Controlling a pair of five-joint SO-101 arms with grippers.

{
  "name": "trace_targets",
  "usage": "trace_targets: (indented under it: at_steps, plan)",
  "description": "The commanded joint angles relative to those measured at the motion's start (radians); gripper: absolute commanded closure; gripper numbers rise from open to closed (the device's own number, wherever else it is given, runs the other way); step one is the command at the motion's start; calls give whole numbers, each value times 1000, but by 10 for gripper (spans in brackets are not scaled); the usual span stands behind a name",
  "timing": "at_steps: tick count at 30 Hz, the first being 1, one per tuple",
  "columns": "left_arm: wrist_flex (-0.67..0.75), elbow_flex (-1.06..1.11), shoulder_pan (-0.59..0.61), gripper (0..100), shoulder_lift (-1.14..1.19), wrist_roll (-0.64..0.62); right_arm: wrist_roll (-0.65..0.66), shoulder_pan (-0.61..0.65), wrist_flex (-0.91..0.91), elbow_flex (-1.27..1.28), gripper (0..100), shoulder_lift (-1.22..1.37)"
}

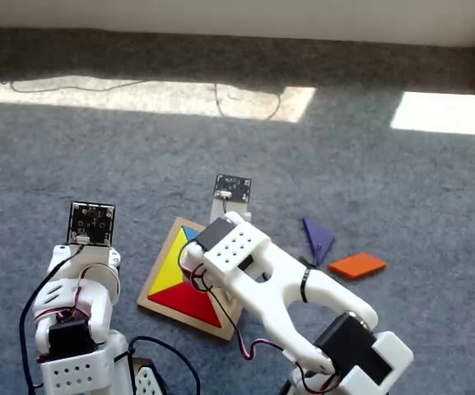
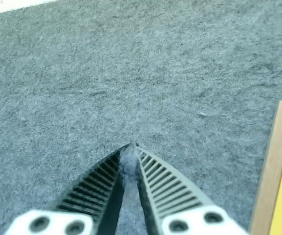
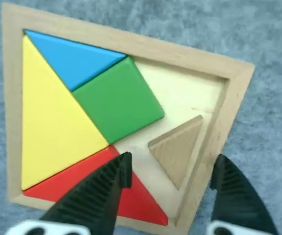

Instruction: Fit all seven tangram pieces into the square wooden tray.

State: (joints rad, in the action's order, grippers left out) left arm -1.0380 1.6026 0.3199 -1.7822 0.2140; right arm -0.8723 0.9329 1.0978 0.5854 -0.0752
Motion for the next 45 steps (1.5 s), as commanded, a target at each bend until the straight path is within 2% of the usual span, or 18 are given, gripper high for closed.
trace_targets:
  at_steps: [1, 5, 10, 16, 21, 27, 35, 45]
  plan:
    - [2, -47, 12, 989, -41, 3, -5, 27, -10, -12, 733, -30]
    - [2, -47, 12, 989, -41, 3, 8, -1, -2, -5, 793, -113]
    - [0, -47, 12, 989, -41, 3, 120, -87, -2, 2, 998, -283]
    - [0, -47, 12, 989, -41, 3, 364, -177, 39, 148, 995, -441]
    - [0, -47, 12, 989, -41, 3, 483, -186, -30, 305, 995, -460]
    - [2, -47, 10, 989, -41, 3, 497, -154, -269, 490, 995, -460]
    - [0, -47, 10, 989, -41, 3, 491, -56, -381, 535, 995, -458]
    - [0, -47, 10, 989, -41, 3, 491, -41, -490, 535, 995, -469]
